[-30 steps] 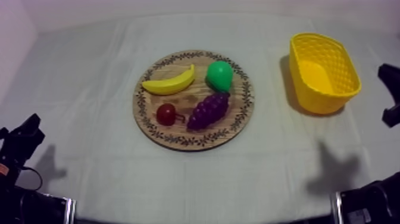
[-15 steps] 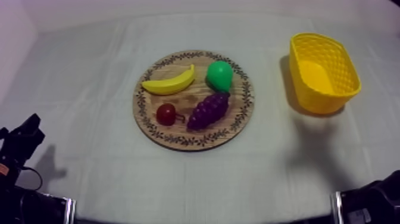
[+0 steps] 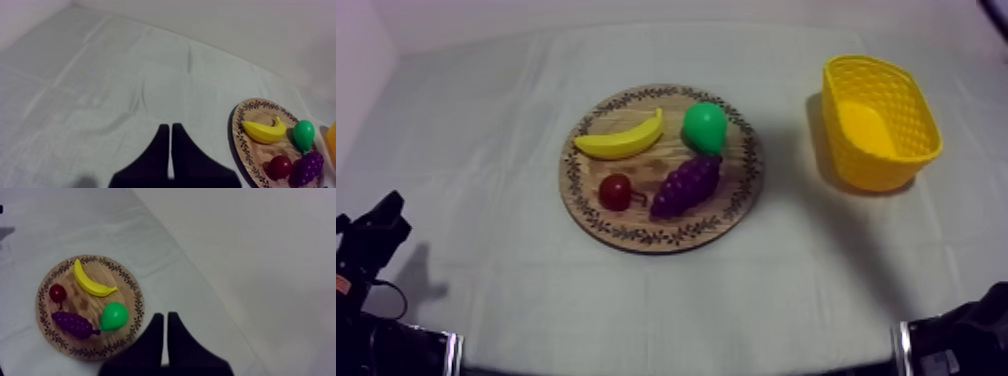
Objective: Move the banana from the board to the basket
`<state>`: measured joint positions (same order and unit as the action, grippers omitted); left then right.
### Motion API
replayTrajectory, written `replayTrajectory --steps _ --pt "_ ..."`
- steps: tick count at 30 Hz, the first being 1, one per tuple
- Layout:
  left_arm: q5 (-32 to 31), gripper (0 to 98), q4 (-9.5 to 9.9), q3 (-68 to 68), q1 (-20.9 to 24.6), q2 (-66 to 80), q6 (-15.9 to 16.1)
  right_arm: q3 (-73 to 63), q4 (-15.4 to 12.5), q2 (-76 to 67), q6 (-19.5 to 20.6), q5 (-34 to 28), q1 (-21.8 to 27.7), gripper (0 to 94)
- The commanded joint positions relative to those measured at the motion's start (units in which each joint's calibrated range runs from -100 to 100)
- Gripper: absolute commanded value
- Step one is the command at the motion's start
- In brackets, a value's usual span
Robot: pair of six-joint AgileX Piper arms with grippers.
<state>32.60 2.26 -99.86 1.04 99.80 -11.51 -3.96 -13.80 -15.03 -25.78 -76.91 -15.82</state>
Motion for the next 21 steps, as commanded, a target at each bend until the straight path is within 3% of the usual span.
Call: replayTrajectory --steps 1,21 --pt "-0.02 0.1 0.01 -0.03 0.01 0.03 0.01 -3.26 -0.23 7.61 -1.37 -1.08 -1.02 0.7" --pt "-0.02 0.1 0.01 -0.03 0.01 0.03 0.01 -7.04 1.14 31.26 -11.32 -6.09 -10.82 0.7"
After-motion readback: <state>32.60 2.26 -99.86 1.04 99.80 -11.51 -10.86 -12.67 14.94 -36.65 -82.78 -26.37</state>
